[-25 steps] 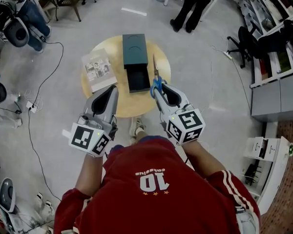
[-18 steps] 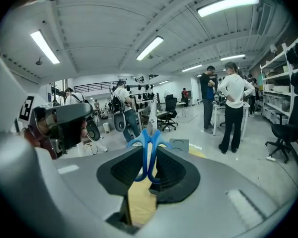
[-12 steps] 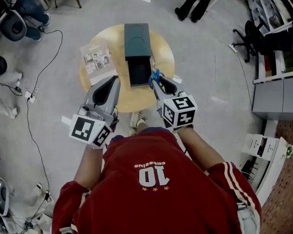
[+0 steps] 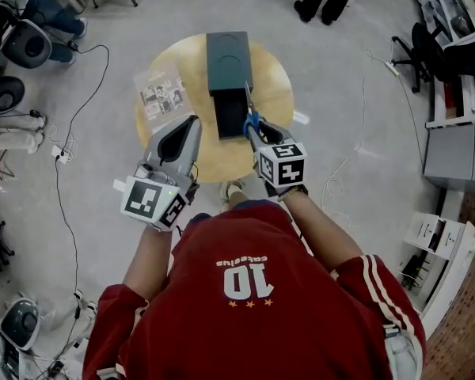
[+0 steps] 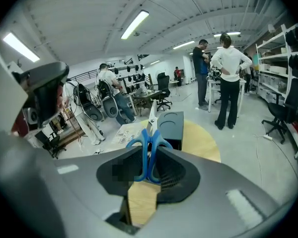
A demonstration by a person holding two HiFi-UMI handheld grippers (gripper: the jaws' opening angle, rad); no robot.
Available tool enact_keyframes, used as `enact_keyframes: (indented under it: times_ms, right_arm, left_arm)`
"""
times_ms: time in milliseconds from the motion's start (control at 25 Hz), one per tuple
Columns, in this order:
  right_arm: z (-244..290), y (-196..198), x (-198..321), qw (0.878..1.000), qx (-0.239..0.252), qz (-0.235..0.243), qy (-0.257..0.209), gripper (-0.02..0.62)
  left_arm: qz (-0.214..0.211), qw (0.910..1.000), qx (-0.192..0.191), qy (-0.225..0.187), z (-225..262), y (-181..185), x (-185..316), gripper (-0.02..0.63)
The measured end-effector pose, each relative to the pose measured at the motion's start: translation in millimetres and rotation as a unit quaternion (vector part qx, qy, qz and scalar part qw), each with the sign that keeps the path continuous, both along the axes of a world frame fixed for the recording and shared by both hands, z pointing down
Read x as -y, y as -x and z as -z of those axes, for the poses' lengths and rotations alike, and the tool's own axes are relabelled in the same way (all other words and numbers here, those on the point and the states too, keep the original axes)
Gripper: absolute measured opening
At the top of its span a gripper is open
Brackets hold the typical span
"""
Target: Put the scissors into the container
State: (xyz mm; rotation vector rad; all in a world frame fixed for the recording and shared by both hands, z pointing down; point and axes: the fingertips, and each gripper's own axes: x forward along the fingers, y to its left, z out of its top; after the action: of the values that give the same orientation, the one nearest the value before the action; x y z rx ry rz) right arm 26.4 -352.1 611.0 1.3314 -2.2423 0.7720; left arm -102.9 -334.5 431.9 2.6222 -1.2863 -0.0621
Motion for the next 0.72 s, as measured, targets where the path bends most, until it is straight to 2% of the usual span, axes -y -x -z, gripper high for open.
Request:
enact_keyframes:
  times_ms: [320,720]
  right_arm:
    - [-63.7,2.5,11.0,0.998,-0.020,-0.002,0.056,0.092]
    - [-117.9,13.9,27.8,0.995,-0.063,0.006,0.080,0.092]
  left_arm:
    - [0.002,0.9999,0.010,0.007,-10.9,-0.1,18.4,0.002]
    - [0.017,0.9989,0.011,0.043,-33.1,16.8,34.8,0.002]
